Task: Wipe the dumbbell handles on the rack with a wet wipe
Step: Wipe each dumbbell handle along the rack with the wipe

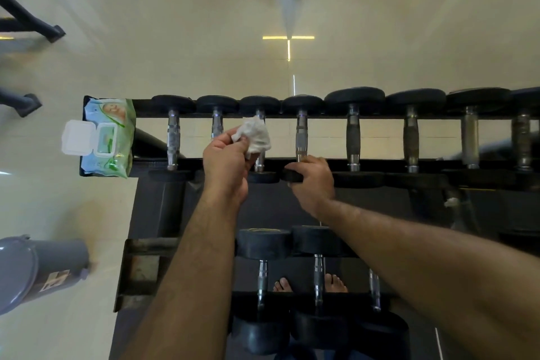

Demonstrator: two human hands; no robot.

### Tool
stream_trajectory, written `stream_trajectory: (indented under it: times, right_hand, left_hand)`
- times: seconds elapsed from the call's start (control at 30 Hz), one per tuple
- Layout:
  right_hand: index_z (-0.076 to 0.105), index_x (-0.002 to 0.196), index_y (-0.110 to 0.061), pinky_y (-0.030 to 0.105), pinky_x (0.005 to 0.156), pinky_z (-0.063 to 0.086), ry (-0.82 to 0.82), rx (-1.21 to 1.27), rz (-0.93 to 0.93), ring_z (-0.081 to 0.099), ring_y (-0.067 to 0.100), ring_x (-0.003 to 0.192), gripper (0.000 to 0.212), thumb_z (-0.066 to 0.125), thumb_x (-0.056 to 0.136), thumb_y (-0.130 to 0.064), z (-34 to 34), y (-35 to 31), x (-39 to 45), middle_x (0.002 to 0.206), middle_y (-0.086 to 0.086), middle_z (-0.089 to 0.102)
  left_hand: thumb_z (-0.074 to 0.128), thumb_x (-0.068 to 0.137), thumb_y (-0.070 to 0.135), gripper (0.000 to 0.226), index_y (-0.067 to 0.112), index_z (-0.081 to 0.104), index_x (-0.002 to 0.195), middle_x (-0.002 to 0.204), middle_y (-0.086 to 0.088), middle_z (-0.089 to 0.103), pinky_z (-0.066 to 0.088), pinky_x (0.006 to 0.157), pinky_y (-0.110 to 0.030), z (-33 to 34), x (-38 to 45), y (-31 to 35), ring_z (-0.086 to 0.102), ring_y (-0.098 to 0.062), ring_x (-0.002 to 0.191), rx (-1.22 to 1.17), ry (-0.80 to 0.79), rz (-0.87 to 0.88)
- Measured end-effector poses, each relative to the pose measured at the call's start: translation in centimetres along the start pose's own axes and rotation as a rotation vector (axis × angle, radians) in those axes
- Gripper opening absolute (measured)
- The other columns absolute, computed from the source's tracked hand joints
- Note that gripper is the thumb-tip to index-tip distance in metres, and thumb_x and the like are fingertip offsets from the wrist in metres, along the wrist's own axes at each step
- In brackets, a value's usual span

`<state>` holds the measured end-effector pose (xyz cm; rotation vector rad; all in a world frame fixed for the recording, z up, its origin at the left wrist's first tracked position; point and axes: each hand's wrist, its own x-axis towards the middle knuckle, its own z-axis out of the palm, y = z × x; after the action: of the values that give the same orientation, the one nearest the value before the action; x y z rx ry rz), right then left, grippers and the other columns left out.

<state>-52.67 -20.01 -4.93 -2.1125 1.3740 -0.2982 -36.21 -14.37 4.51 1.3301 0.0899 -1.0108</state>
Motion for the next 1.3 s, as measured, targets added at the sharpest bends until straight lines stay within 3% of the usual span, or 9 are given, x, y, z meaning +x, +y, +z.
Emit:
stream_trajectory:
  times: [0.23, 0.37, 0.47, 0.57, 0.63, 0.73, 0.93, 1.07, 1.3]
  right_hand:
    - [0.073, 0.134, -0.032, 0.038, 0.099, 0.052, -0.196, -0.308, -0.074, 0.058, 0.023, 0.118, 0.043, 0.073, 0.097, -0.011, -2.7, -1.5, 0.2, 0.121, -0.004, 0.070]
    - [0.070, 0.128, -0.030, 0.042, 0.099, 0.053, -0.321, -0.540, -0.264, 0.062, 0.023, 0.116, 0.038, 0.075, 0.095, -0.049, -6.7, -1.8, 1.3, 0.119, -0.004, 0.070]
    - [0.053, 0.153, -0.023, 0.048, 0.119, 0.039, -0.177, -0.599, -0.230, 0.050, 0.027, 0.141, 0.093, 0.069, 0.082, -0.082, -9.4, 0.5, 2.4, 0.152, 0.002, 0.058]
    - [-0.005, 0.172, -0.019, 0.055, 0.133, 0.012, -0.198, -0.635, 0.056, 0.003, 0.036, 0.166, 0.156, 0.064, 0.060, -0.103, -10.9, 3.5, 3.4, 0.180, 0.011, -0.002]
    - [-0.038, 0.161, -0.025, 0.060, 0.132, 0.001, -0.291, -0.568, 0.211, -0.021, 0.036, 0.163, 0.174, 0.067, 0.048, -0.106, -10.7, 4.4, 3.7, 0.174, 0.011, -0.031]
    - [-0.046, 0.155, -0.031, 0.060, 0.133, 0.005, -0.277, -0.395, 0.253, -0.018, 0.033, 0.164, 0.174, 0.074, 0.049, -0.100, -9.3, 5.0, 3.4, 0.177, 0.010, -0.023]
    - [-0.039, 0.160, -0.029, 0.059, 0.133, 0.005, -0.216, -0.331, 0.204, -0.013, 0.033, 0.165, 0.167, 0.069, 0.054, -0.102, -9.1, 5.5, 3.3, 0.180, 0.010, -0.013]
    - [-0.038, 0.160, -0.027, 0.058, 0.134, 0.007, -0.203, -0.350, 0.181, -0.009, 0.033, 0.166, 0.168, 0.068, 0.054, -0.102, -9.0, 5.6, 3.3, 0.180, 0.012, -0.009]
    - [-0.041, 0.159, -0.028, 0.056, 0.134, 0.002, -0.221, -0.334, 0.173, -0.010, 0.033, 0.166, 0.170, 0.069, 0.052, -0.102, -9.2, 5.8, 3.2, 0.180, 0.011, -0.009]
  left_hand:
    - [0.061, 0.102, 0.000, 0.020, 0.009, 0.071, 0.118, 0.115, -0.011, 0.077, 0.063, 0.084, -0.033, 0.8, 0.2, -0.7, 0.077, -0.023, 0.103, 0.018, -0.026, -0.017]
    - [0.059, 0.103, -0.001, 0.021, 0.008, 0.070, 0.119, 0.113, -0.010, 0.077, 0.064, 0.085, -0.033, 1.8, 0.7, -0.9, 0.076, -0.023, 0.104, 0.047, -0.034, -0.011]
    - [0.057, 0.103, -0.002, 0.020, 0.010, 0.070, 0.113, 0.111, -0.011, 0.077, 0.062, 0.076, -0.027, 2.6, 1.8, -1.9, 0.075, -0.022, 0.102, 0.064, -0.012, -0.016]
    - [0.063, 0.101, 0.002, 0.020, 0.019, 0.073, 0.101, 0.108, -0.008, 0.077, 0.060, 0.077, -0.025, 3.6, 3.1, -3.8, 0.074, -0.021, 0.105, 0.175, 0.017, 0.012]
    - [0.069, 0.098, 0.007, 0.018, 0.023, 0.076, 0.101, 0.105, -0.001, 0.077, 0.057, 0.074, -0.018, 4.7, 4.1, -5.2, 0.072, -0.016, 0.105, 0.283, 0.050, 0.086]
    - [0.066, 0.099, 0.012, 0.026, 0.024, 0.077, 0.120, 0.108, 0.009, 0.076, 0.054, 0.066, -0.010, 7.1, 5.7, -7.1, 0.071, -0.006, 0.098, 0.485, 0.048, 0.276]
    - [0.058, 0.101, 0.002, 0.045, 0.018, 0.064, 0.143, 0.127, -0.005, 0.074, 0.060, 0.096, -0.039, 8.6, 7.7, -11.3, 0.071, -0.026, 0.111, 1.330, -0.144, 0.912]
    - [0.076, 0.079, 0.000, 0.063, 0.004, 0.062, 0.140, 0.138, -0.014, 0.068, 0.040, 0.121, -0.043, 8.1, 9.4, -11.0, 0.059, -0.029, 0.136, 1.753, -0.458, 1.235]
    - [0.074, 0.093, 0.031, 0.017, 0.025, 0.072, 0.109, 0.095, 0.004, 0.071, 0.055, 0.072, -0.032, 8.2, 7.3, -7.4, 0.067, -0.017, 0.087, 2.114, -1.020, 0.923]
